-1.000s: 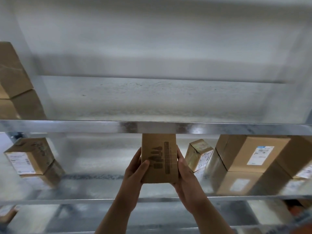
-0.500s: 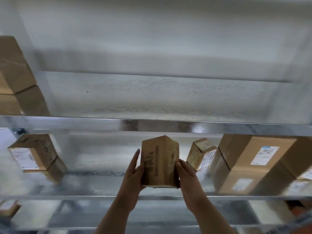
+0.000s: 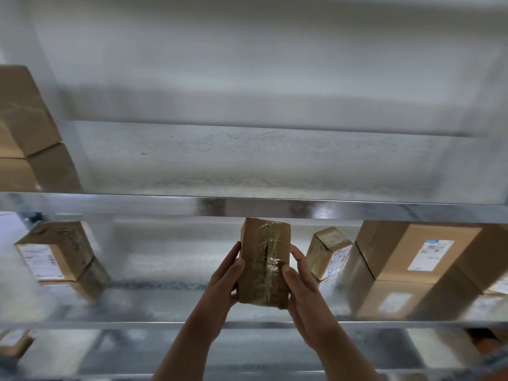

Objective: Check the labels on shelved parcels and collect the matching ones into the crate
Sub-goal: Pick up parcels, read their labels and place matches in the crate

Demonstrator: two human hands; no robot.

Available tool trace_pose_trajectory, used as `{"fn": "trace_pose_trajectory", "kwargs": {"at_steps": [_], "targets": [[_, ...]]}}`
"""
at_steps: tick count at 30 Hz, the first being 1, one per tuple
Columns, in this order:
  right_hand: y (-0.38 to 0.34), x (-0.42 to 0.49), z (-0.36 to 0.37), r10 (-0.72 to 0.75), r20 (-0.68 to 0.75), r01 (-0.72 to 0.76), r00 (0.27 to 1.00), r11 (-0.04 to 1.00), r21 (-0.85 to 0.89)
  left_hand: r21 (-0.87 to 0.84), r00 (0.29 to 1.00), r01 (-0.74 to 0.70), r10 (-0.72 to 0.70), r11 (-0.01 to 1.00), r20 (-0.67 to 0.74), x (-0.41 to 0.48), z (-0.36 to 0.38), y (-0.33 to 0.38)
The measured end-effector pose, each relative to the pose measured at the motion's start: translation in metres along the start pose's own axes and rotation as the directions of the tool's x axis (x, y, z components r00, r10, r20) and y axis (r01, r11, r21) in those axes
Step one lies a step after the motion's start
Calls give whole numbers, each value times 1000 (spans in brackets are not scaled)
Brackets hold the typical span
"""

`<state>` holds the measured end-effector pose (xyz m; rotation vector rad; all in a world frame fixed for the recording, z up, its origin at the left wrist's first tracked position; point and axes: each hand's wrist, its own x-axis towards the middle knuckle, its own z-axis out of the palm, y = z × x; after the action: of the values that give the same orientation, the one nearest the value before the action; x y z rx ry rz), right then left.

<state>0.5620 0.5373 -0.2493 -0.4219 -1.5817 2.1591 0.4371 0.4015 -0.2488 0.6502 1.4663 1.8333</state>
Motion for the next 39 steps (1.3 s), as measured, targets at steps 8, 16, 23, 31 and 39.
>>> {"fn": "trace_pose_trajectory", "kwargs": {"at_steps": [8, 16, 23, 31, 39], "targets": [[-4, -6, 0, 2, -13, -4, 1000, 995, -100, 23, 999, -6, 5, 1000, 41, -2, -1, -4], [-6, -9, -5, 96, -6, -92, 995, 939, -332, 27, 999, -27, 26, 999, 31, -7, -2, -4], [-9, -16, -2, 114, 0, -112, 993, 977, -180, 42, 999, -16, 14, 999, 48, -4, -6, -1], [-12, -13, -3, 39, 59, -34, 997, 995, -94, -21, 988, -120, 118, 993, -99, -6, 4, 12], [-9, -13, -3, -66, 39, 70, 997, 992, -108, -73, 971, -239, 237, 968, -40, -10, 5, 17]]}}
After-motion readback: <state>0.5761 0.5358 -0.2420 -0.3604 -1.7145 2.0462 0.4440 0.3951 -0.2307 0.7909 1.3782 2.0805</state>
